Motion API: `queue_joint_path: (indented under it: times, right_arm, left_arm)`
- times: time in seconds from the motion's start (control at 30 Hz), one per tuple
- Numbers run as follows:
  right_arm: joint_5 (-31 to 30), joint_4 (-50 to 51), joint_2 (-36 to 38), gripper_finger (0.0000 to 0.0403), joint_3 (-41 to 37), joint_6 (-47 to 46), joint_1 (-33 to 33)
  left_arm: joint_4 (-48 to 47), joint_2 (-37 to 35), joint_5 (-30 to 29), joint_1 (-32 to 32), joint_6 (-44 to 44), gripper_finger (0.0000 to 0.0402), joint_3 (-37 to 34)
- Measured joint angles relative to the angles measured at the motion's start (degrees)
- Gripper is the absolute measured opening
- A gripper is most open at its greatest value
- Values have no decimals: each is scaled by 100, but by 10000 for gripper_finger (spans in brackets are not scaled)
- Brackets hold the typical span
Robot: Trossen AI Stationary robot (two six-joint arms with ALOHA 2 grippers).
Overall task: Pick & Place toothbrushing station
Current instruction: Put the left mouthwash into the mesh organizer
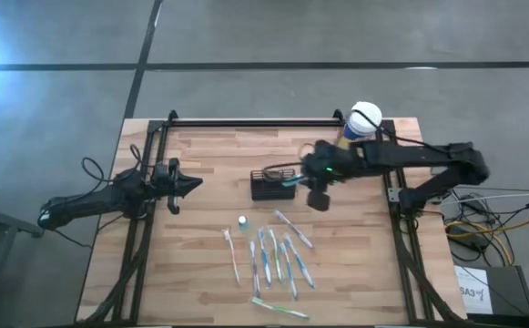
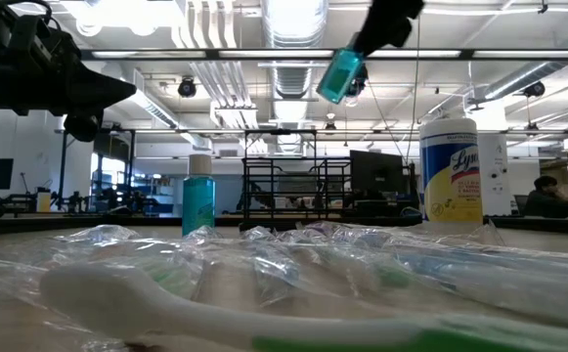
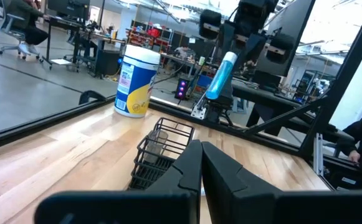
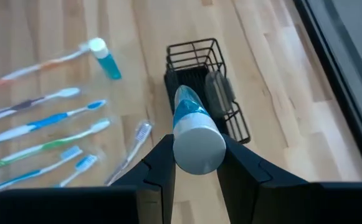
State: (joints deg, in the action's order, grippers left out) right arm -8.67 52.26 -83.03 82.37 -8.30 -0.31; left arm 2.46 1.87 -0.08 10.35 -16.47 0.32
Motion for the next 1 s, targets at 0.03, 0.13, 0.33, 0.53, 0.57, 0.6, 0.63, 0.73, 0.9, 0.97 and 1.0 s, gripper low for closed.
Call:
queue_joint_path:
  times: [0.03, 0.13, 0.33, 0.53, 0.57, 0.6, 0.63, 0.73, 0.9, 0.97, 1.0]
  right_arm:
    - [12, 178, -216, 88, 285, 21, -33]
    - [12, 671, -835, 88, 1071, 45, -134]
    - [31, 1393, -1985, 88, 2253, 243, -184]
    - [35, 1862, -2864, 89, 3051, 403, -206]
    - [37, 1922, -2968, 89, 3153, 426, -217]
    - [36, 1996, -3082, 89, 3254, 439, -226]
    - [36, 2076, -3182, 89, 3354, 436, -243]
    - [35, 2260, -3421, 89, 3526, 389, -306]
    - [233, 2243, -3685, 89, 3628, 207, -357]
    - [245, 2239, -3738, 89, 3623, 148, -361]
    - [247, 2236, -3782, 89, 3622, 128, -369]
  left_arm:
    - [0, 0, 0, 0, 2, 12, 0]
    - [-1, 0, 1, 0, 1, 12, 0]
    - [-2, 0, 2, 0, 0, 12, 0]
    - [-98, 0, 4, 0, -1, 12, 0]
    - [-114, 0, 4, 2, -2, 12, 0]
    - [-116, 0, 4, 2, -2, 12, 0]
    - [-118, 0, 4, 3, -2, 12, 0]
    - [-120, 0, 4, 4, -7, 12, 0]
    - [-127, 0, 7, 4, -42, 12, 0]
    - [-127, 0, 7, 2, -48, 12, 0]
    - [-131, 0, 9, 2, -50, 12, 0]
